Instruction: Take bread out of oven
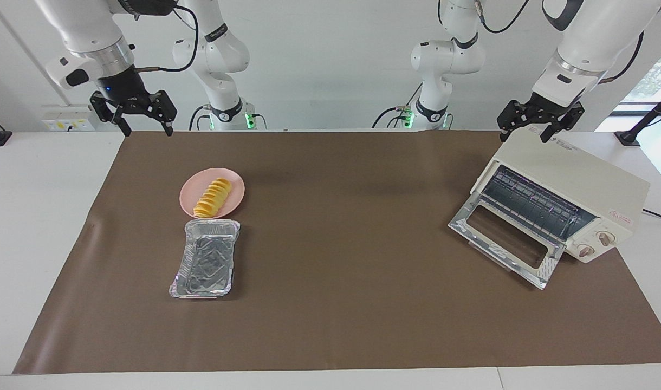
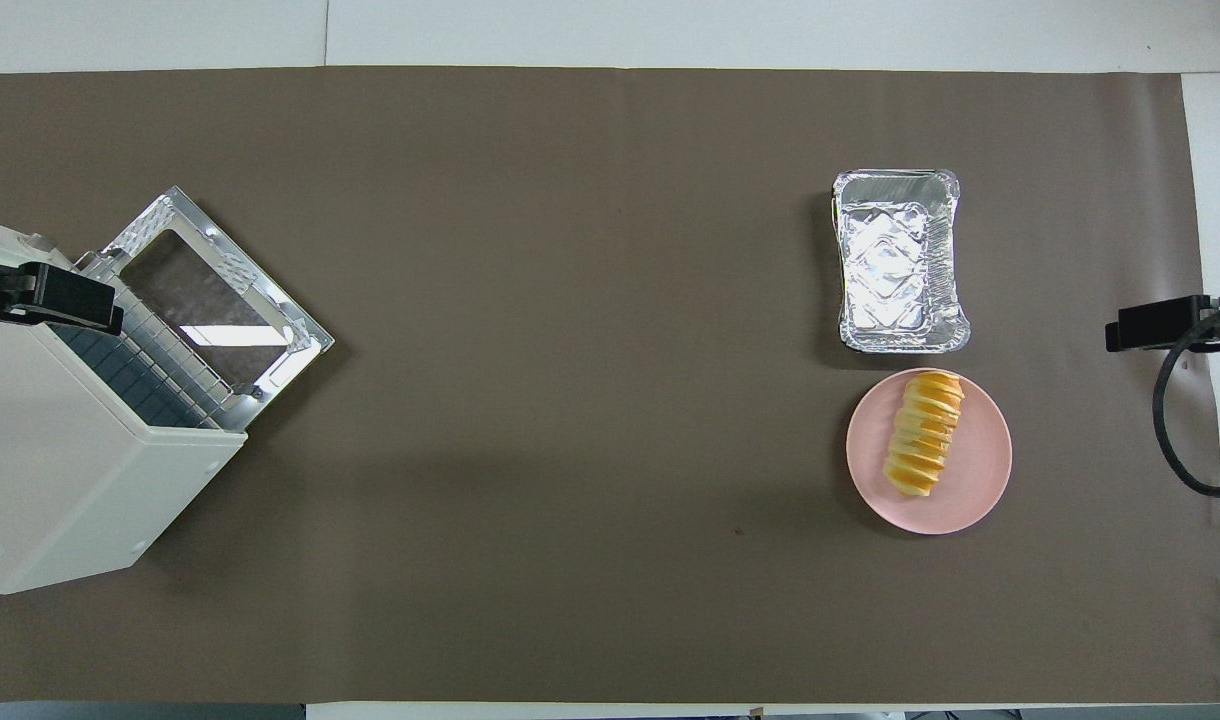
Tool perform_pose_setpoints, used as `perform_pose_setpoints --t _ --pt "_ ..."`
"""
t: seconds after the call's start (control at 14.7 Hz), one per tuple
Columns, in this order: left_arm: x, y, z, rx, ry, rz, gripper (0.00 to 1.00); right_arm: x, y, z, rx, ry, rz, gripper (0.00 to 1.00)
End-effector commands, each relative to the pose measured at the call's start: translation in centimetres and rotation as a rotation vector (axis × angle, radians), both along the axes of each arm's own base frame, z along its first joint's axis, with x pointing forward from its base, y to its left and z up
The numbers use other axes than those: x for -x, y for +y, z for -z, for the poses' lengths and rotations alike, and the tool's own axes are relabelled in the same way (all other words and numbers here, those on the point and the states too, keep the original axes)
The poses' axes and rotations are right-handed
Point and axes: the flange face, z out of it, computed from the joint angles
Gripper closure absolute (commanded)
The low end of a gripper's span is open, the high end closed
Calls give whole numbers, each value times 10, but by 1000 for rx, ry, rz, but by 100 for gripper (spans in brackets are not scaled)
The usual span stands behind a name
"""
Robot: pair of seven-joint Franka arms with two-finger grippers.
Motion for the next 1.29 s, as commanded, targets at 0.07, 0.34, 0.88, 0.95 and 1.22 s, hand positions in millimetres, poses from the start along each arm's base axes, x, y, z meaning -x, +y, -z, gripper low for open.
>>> perform_pose_setpoints --t 0.07,0.34,0.88,0.95,1.22 --pt "1 2 1 0 8 2 0 -16 -5 -3 14 13 7 1" --pt "1 3 1 -2 8 1 0 -15 -11 -1 14 25 24 1" --pt "1 2 1 -2 8 4 0 -11 -21 4 15 59 46 0" --pt "1 2 1 0 8 4 0 -10 -20 5 15 62 43 0" --pt "1 2 1 -2 8 2 0 -9 -19 6 15 65 43 0"
